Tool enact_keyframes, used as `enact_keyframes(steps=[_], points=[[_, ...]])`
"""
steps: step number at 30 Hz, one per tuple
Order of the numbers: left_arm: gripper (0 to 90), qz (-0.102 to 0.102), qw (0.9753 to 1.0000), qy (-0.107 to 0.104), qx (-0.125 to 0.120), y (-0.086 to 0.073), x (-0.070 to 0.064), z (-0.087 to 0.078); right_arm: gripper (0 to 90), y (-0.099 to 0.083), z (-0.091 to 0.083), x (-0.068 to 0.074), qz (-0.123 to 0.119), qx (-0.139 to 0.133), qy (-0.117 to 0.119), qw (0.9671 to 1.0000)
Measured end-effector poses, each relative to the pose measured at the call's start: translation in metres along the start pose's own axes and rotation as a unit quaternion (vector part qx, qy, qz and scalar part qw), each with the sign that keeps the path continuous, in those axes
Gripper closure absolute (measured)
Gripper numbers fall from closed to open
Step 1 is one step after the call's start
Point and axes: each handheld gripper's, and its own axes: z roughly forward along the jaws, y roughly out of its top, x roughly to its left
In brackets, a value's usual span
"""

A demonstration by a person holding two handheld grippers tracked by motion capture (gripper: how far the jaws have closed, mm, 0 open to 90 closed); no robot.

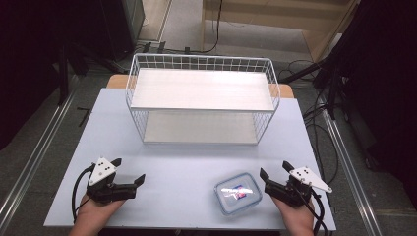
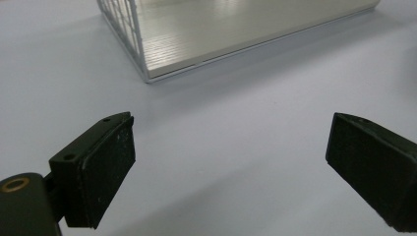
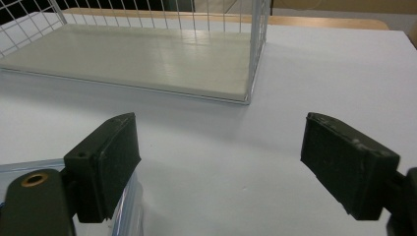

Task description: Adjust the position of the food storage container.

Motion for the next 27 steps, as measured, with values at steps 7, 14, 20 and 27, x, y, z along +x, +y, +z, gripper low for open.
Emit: enact_keyframes(steps=[7,14,20,27], points=[[5.9,0.006,1.0000,0.005,-0.001,0.000,-0.003,-0.002,14.2,-0.003,-0.004,-0.004,0.004,-0.001,0.007,1.0000],[5.8,0.005,0.9999,0.009,-0.003,0.001,-0.005,-0.003,13.9,-0.004,-0.006,-0.004,0.006,-0.002,0.010,0.9999],[5.8,0.005,0.9999,0.009,-0.003,0.001,-0.004,-0.004,11.6,-0.003,-0.009,-0.004,0.006,-0.001,0.014,0.9999],[5.8,0.007,1.0000,0.004,-0.003,0.001,-0.006,-0.002,14.0,-0.006,-0.013,-0.008,0.006,0.004,0.010,0.9999]])
